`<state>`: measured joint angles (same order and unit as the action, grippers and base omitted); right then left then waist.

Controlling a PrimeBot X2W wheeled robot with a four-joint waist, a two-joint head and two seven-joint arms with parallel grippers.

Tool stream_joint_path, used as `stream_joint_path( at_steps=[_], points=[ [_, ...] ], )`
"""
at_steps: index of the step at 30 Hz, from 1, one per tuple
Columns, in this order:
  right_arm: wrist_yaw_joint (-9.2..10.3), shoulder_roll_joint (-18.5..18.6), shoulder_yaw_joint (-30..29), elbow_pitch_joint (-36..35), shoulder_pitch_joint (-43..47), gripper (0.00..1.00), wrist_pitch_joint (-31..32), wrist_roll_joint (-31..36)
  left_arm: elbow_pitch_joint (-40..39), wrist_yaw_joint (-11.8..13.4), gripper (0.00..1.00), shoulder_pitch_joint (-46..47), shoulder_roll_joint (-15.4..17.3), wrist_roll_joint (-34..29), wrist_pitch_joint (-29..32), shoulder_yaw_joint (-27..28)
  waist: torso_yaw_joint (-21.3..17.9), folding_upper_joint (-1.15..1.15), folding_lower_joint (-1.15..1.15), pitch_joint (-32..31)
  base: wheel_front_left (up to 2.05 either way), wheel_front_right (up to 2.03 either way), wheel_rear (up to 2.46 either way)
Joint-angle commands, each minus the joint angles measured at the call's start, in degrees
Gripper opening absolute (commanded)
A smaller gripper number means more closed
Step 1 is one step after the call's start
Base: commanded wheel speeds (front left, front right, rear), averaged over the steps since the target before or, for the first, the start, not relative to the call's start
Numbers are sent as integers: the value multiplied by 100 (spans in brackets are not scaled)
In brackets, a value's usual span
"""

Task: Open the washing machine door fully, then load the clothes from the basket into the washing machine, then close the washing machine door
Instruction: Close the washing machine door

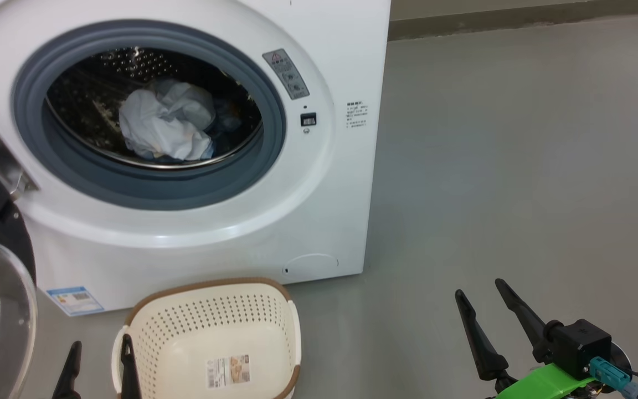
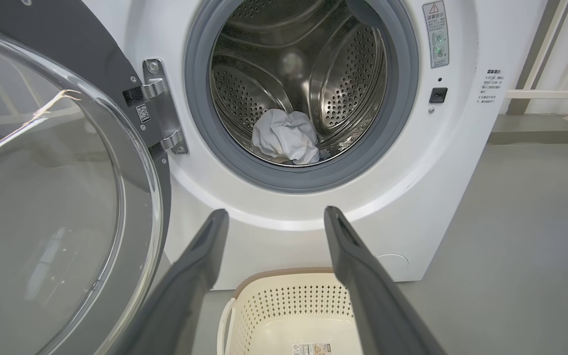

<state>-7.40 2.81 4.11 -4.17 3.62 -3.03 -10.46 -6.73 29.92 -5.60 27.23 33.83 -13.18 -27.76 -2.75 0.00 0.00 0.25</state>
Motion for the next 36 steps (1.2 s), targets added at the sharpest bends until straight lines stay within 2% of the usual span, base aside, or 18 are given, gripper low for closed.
stream_joint_path(
  at_steps=[1, 13, 36],
  points=[
    [-9, 7, 114, -178, -80, 100, 5, 38, -82, 5, 100, 258, 139, -74, -30, 197, 9, 0, 0, 13, -178, 178, 0],
    [-9, 7, 96, -183, -108, 100, 3, 41, -87, -58, 100, 294, 140, -69, -56, 194, 53, 0, 0, 62, -123, 123, 0],
    [-9, 7, 95, -156, -123, 100, -15, 46, -66, -82, 100, 330, 139, -67, -91, 200, 86, 0, 0, 108, -2, 2, 0]
  ],
)
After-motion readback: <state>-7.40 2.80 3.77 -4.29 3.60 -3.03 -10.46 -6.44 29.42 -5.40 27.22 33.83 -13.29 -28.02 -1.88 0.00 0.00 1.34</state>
